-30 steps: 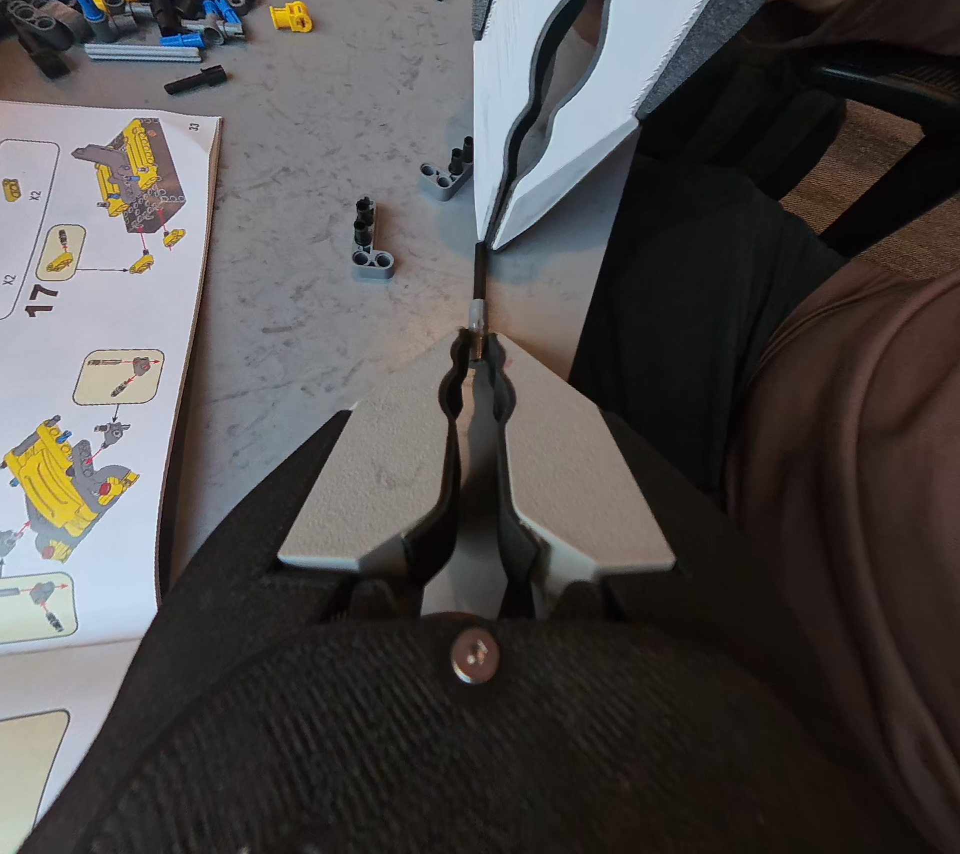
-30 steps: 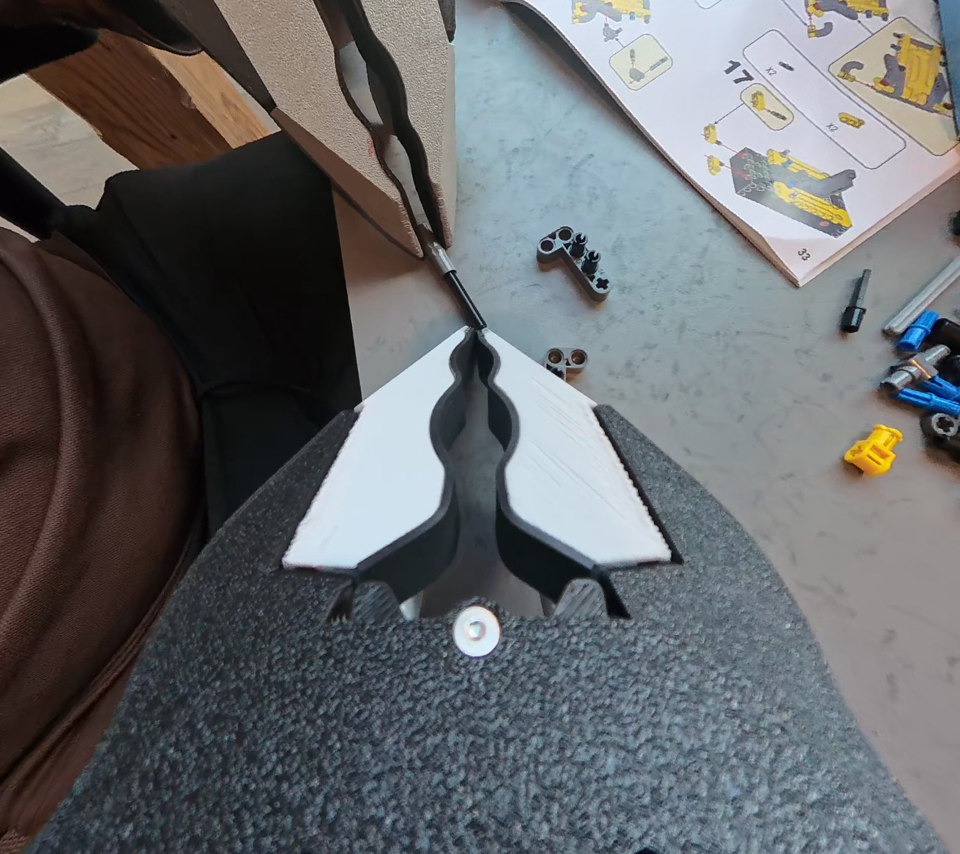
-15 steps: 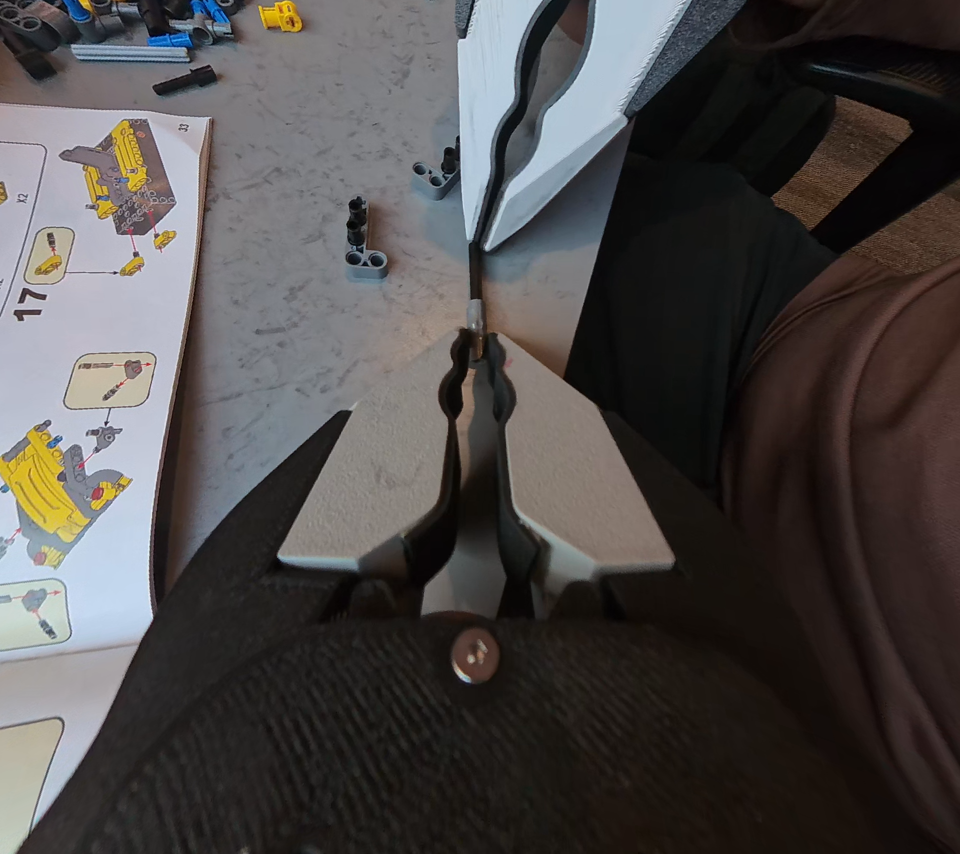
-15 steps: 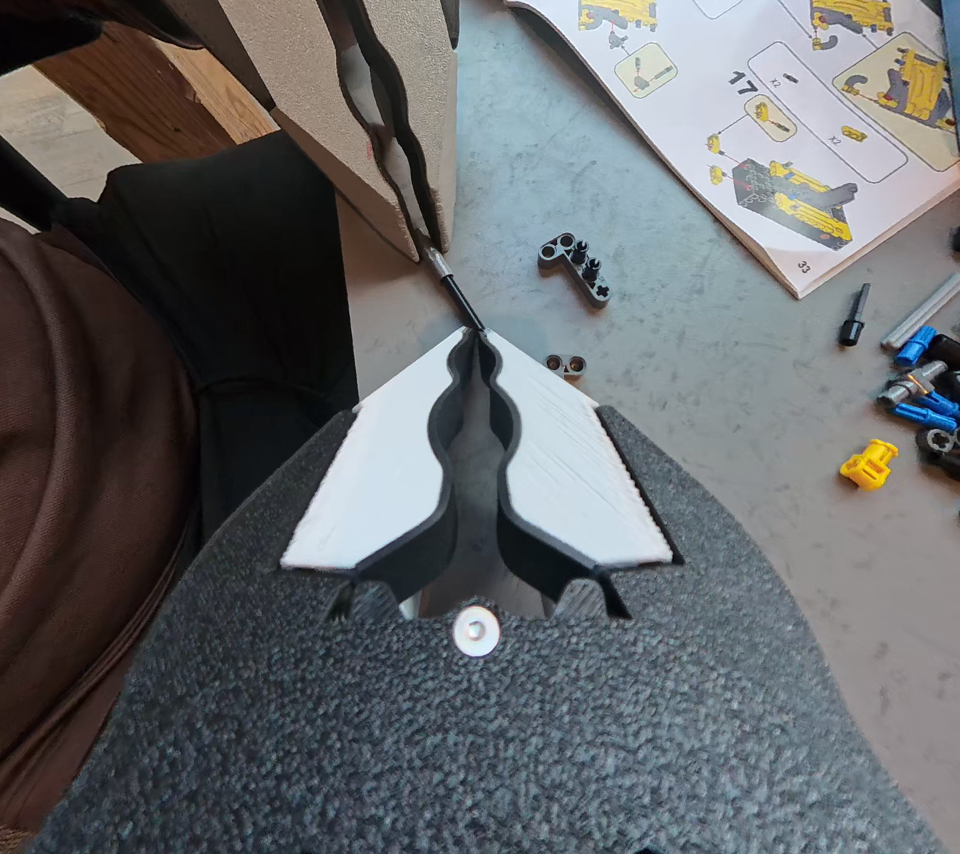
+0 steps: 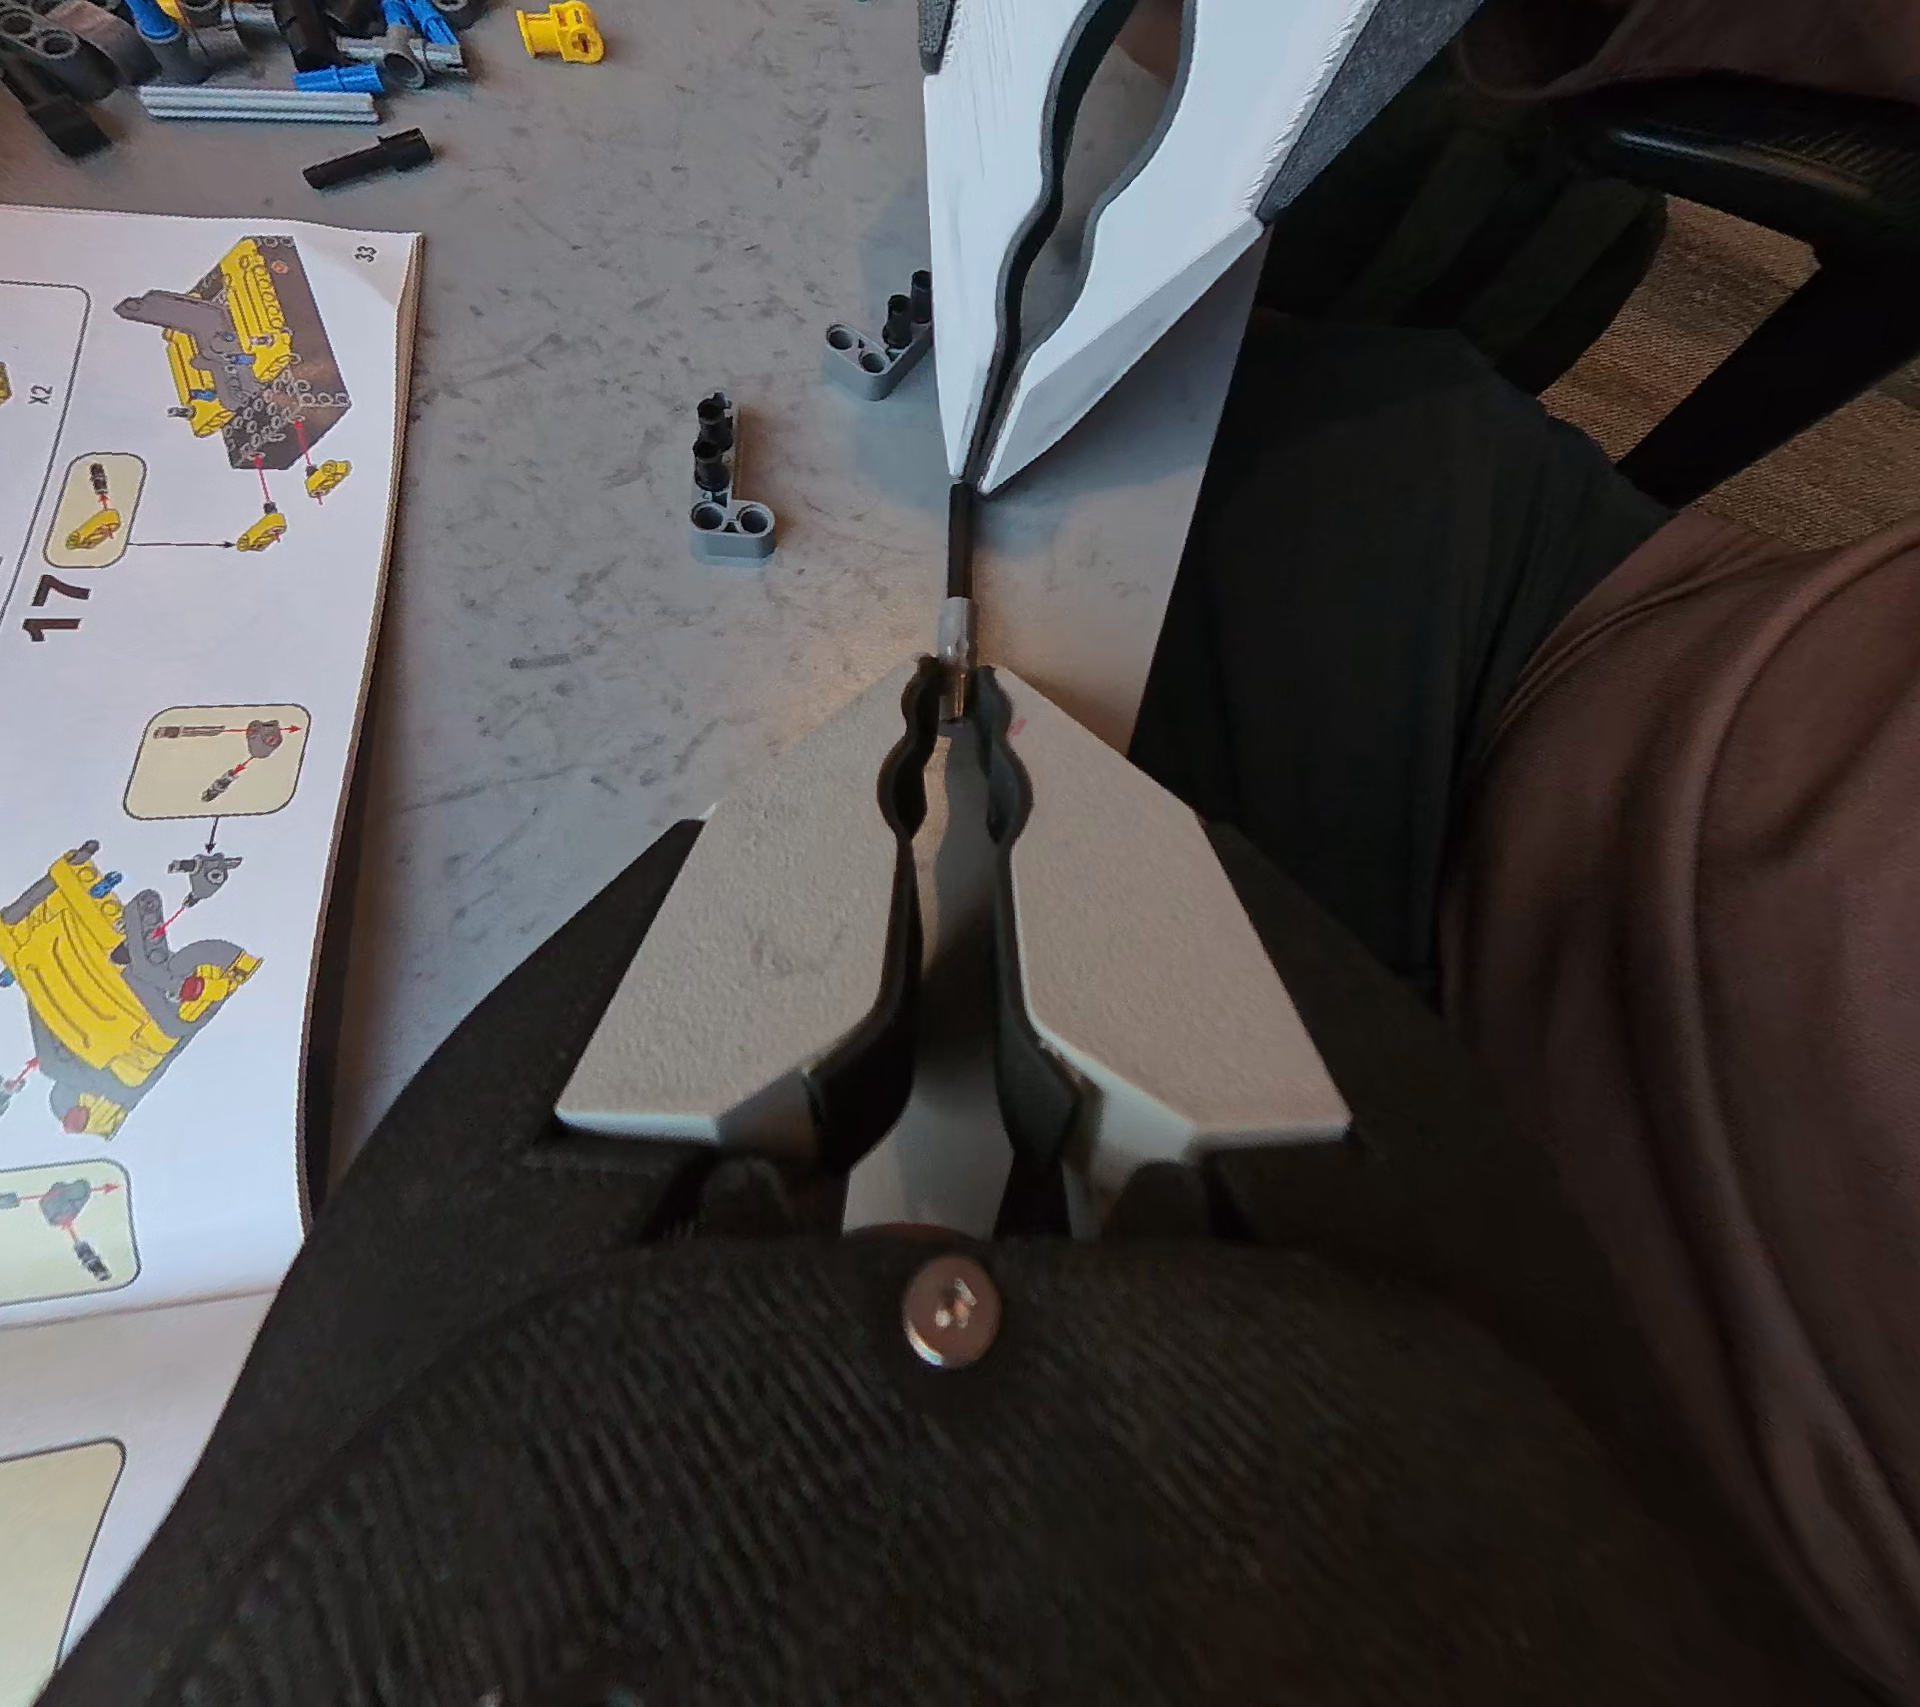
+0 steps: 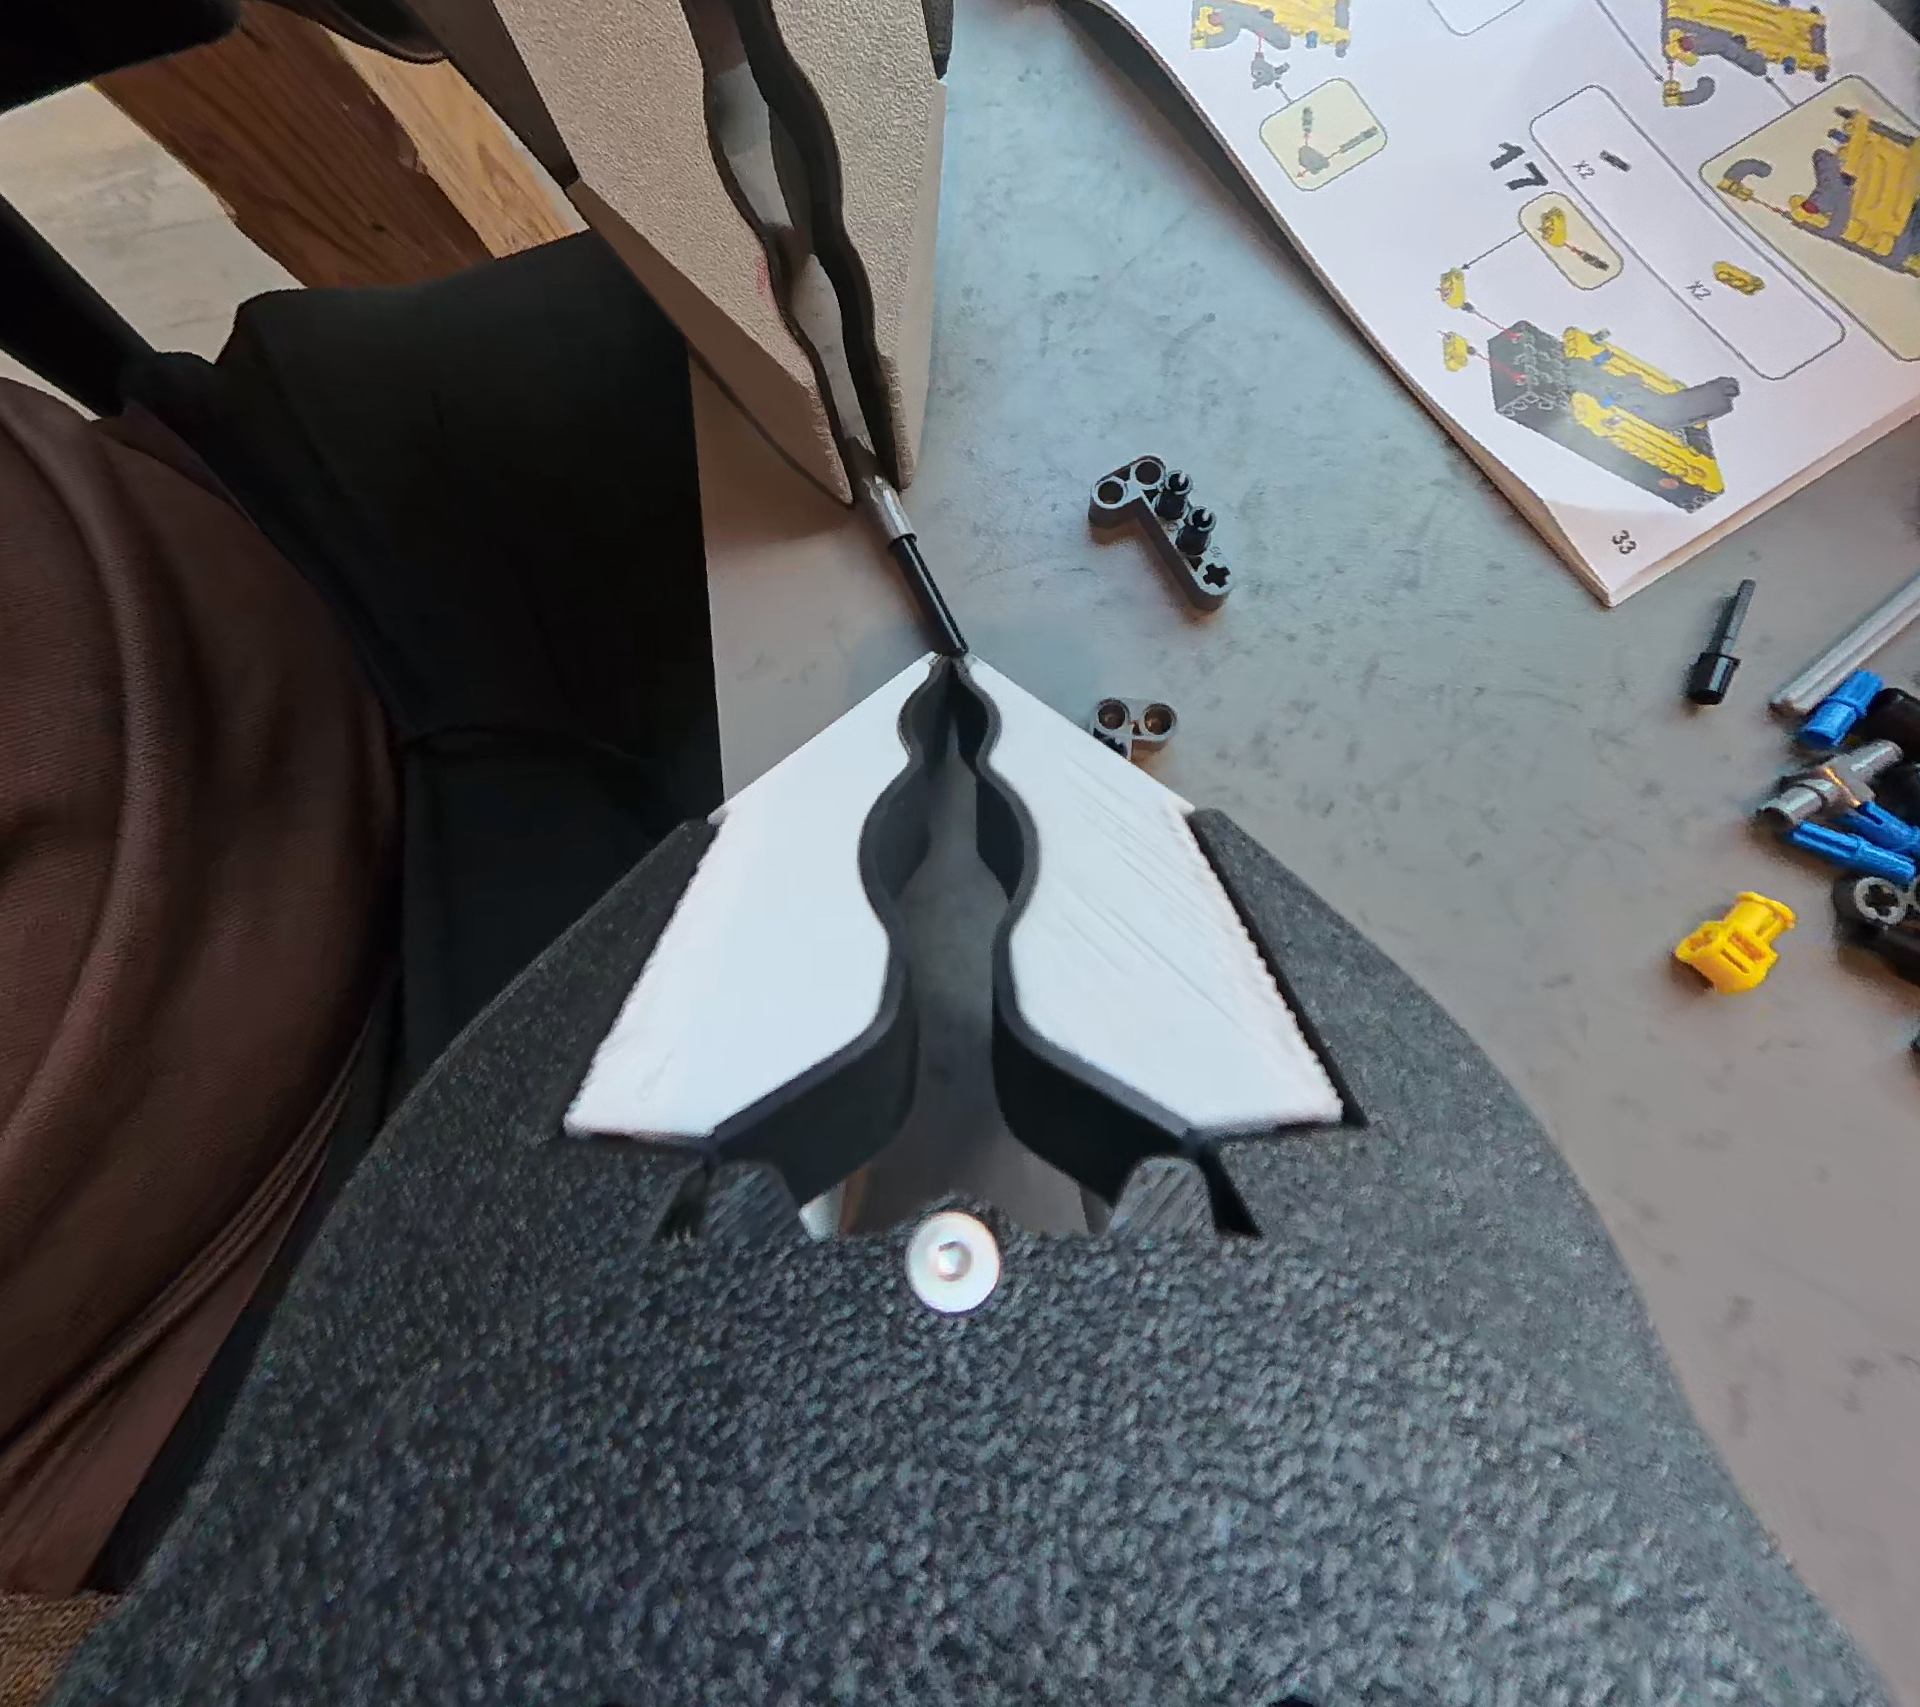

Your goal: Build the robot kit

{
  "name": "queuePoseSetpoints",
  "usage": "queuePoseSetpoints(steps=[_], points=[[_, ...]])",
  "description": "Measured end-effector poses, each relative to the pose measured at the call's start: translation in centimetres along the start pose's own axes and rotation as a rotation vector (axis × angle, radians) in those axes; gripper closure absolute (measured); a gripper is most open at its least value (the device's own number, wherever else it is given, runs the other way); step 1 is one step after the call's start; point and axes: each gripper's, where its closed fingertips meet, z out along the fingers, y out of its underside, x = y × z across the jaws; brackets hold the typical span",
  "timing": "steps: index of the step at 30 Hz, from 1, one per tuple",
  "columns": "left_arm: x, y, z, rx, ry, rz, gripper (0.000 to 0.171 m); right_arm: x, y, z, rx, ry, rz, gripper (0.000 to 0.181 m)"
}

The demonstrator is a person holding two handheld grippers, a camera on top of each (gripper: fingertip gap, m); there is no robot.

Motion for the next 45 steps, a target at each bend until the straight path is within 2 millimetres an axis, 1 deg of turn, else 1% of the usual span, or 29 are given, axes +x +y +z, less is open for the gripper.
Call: queuePoseSetpoints(steps=[8,15,21,25,30,45], points=[[0.04,0.02,-0.02,-0.002,0.007,-0.004,0.169,-0.04,0.04,-0.10,0.002,-0.005,-0.001,0.179],[0.05,0.01,-0.02,-0.002,0.011,-0.007,0.169,-0.17,-0.08,0.06,0.000,-0.009,-0.020,0.181],[0.14,0.04,-0.05,-0.006,0.036,-0.025,0.169,-0.23,-0.13,0.10,-0.001,-0.034,-0.047,0.181],[0.11,0.05,-0.04,-0.006,0.024,-0.016,0.169,-0.28,-0.15,0.12,-0.001,-0.020,-0.084,0.181],[-0.09,0.06,-0.08,-0.006,0.014,-0.025,0.169,-0.33,-0.23,0.20,-0.002,-0.034,-0.064,0.181],[-0.12,0.08,-0.11,-0.006,0.023,-0.039,0.169,-0.25,-0.58,0.58,-0.008,-0.026,-0.098,0.181]])
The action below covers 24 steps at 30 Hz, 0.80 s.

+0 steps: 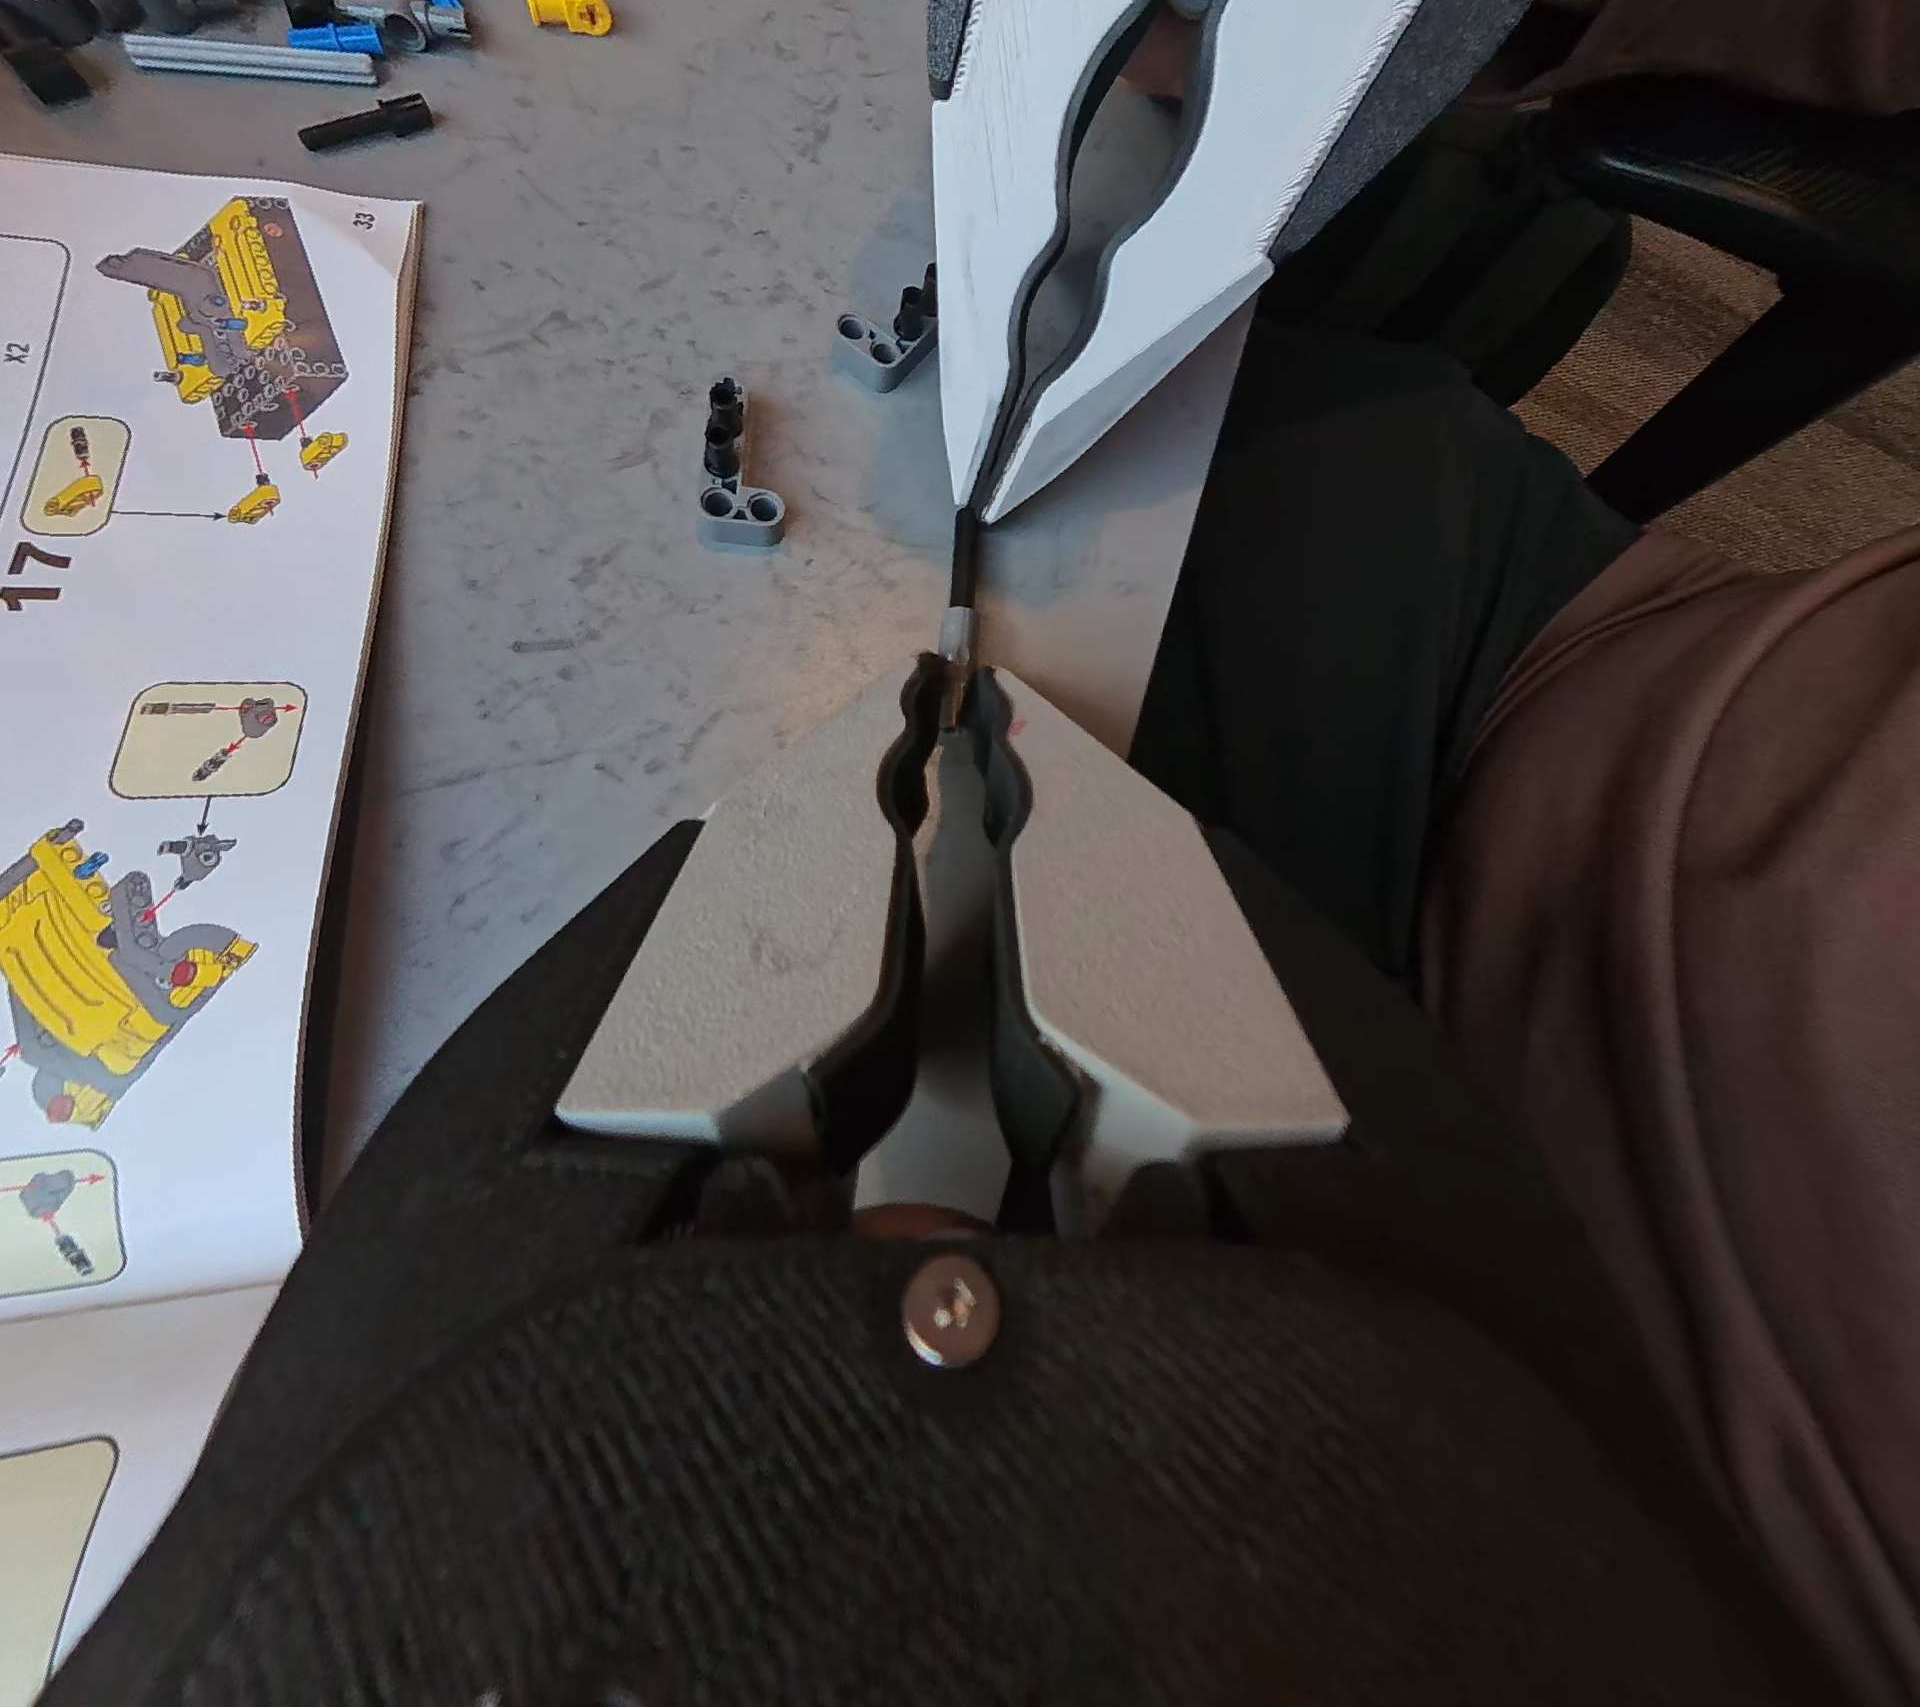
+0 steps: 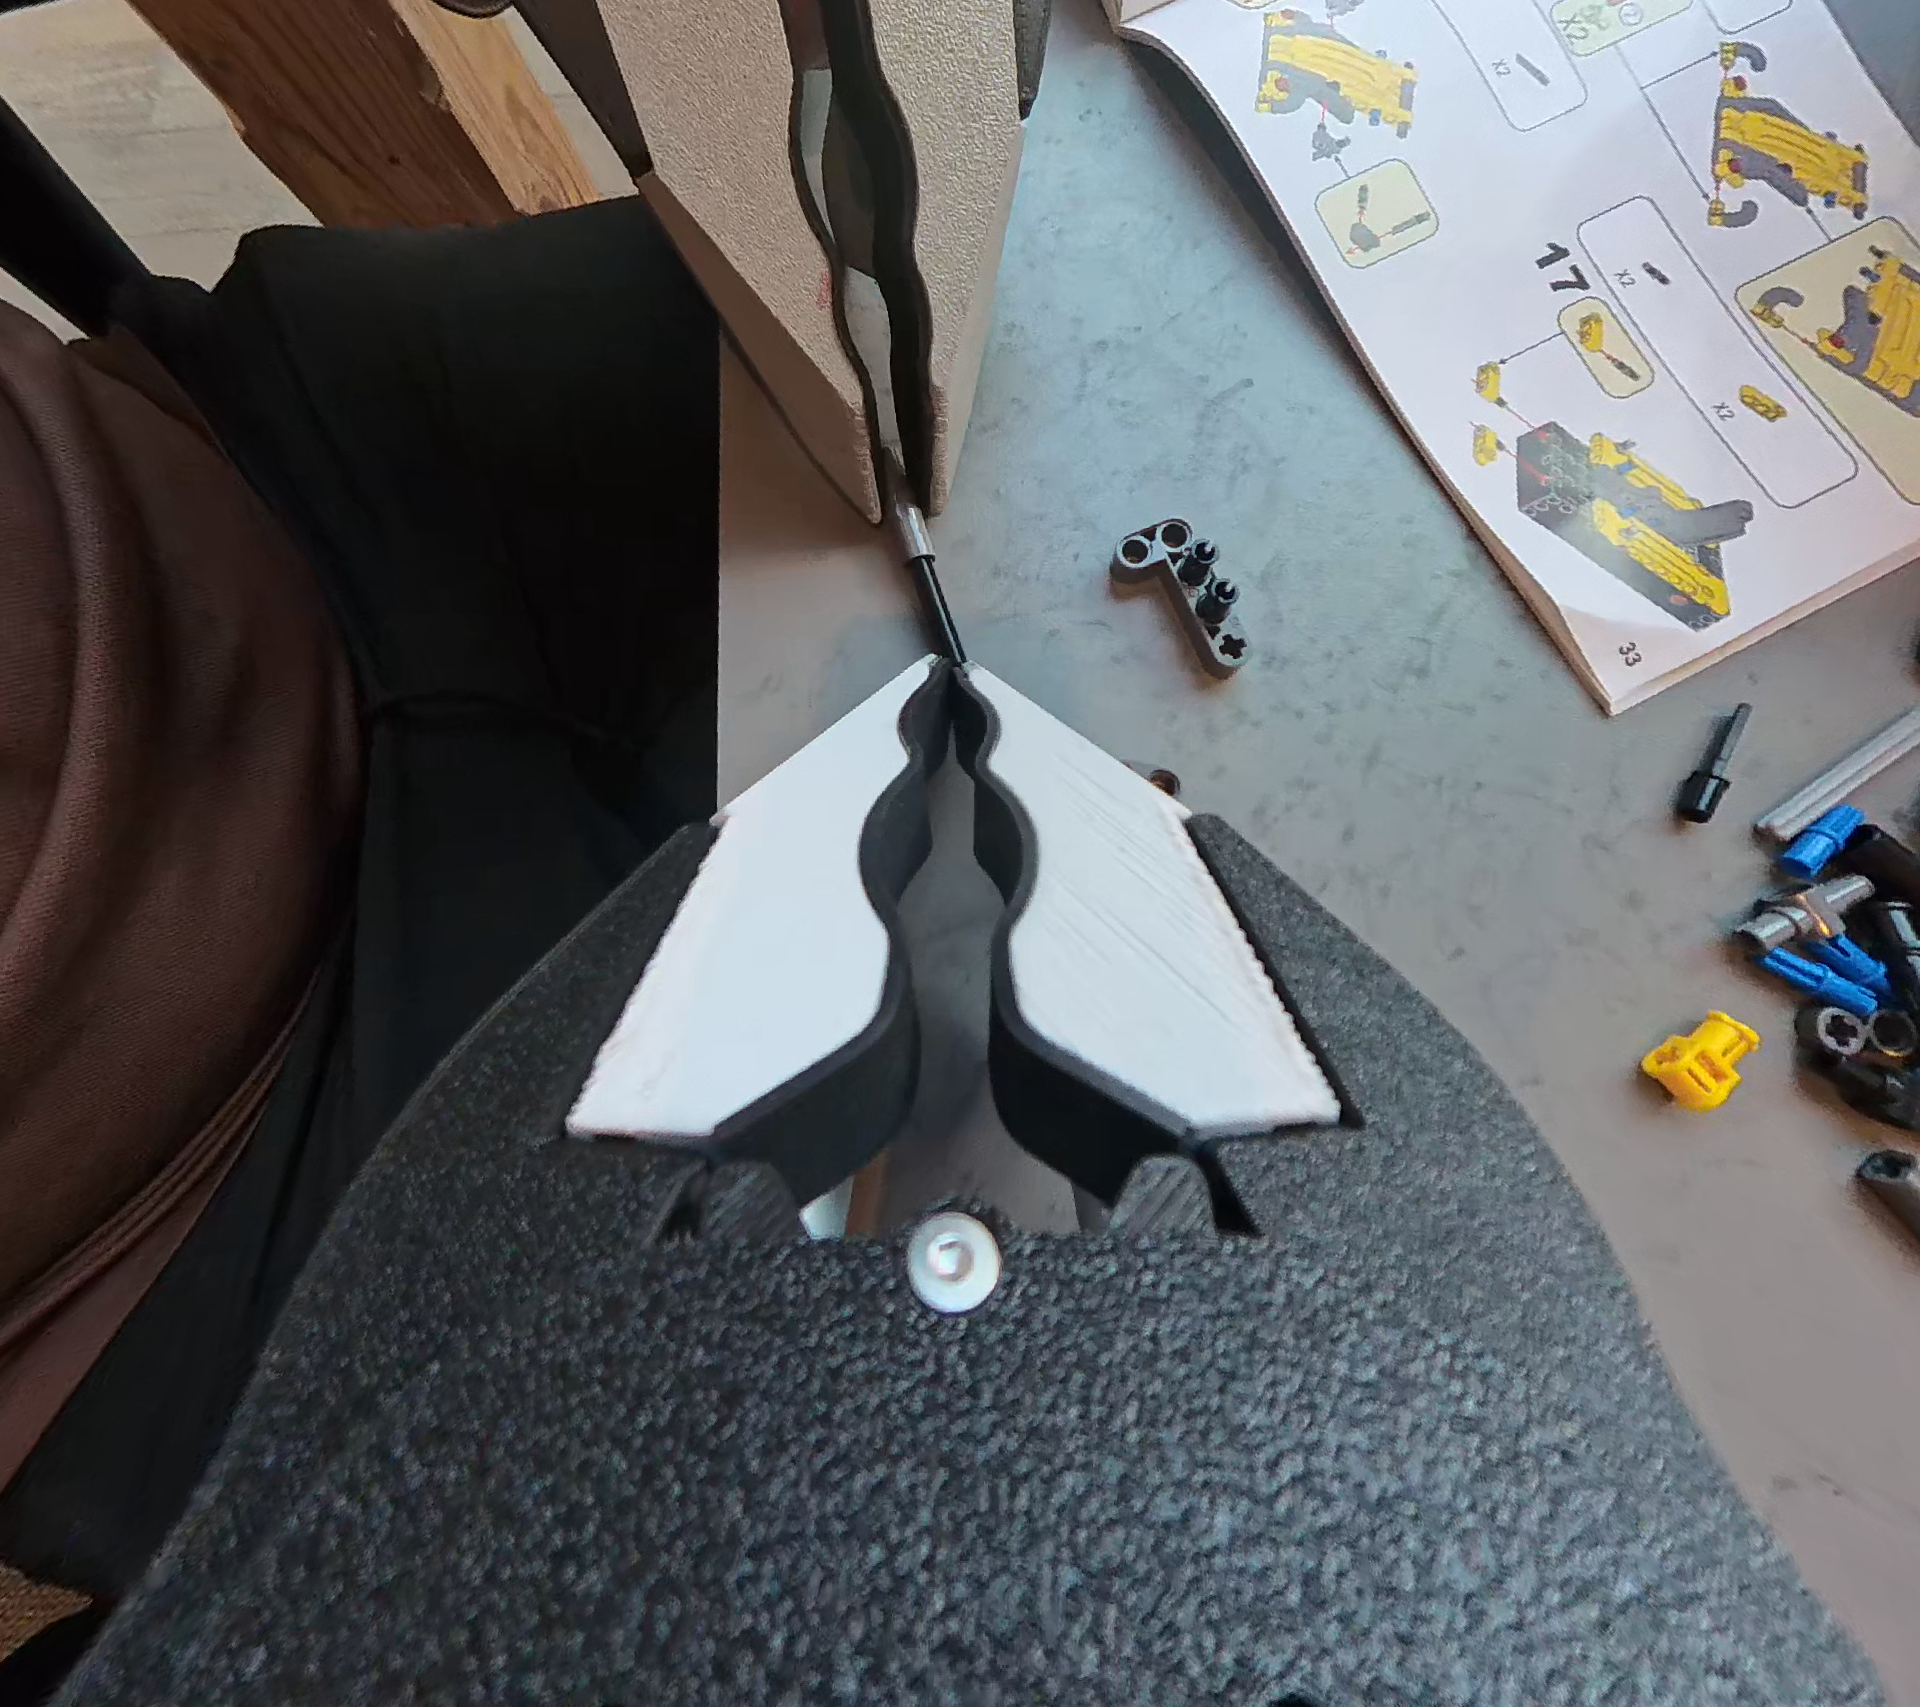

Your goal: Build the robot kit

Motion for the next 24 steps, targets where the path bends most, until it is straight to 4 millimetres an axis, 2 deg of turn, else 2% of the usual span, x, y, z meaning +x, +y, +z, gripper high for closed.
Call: queuePoseSetpoints(steps=[14,19,22,24], points=[[-0.3,-0.2,0.0,0.008,0.002,-0.040,0.168,0.6,0.0,0.0,0.002,0.056,0.034,0.181],[-0.6,-0.2,0.0,0.015,-0.052,-0.023,0.168,0.8,-0.6,-1.2,0.077,0.121,0.087,0.177],[-1.0,0.4,-0.9,0.017,-0.072,-0.043,0.168,1.0,-0.1,-2.1,0.097,0.176,0.105,0.177],[-2.1,1.1,-2.1,0.018,-0.110,-0.079,0.168,1.2,0.2,-2.5,0.103,0.210,0.121,0.178]])
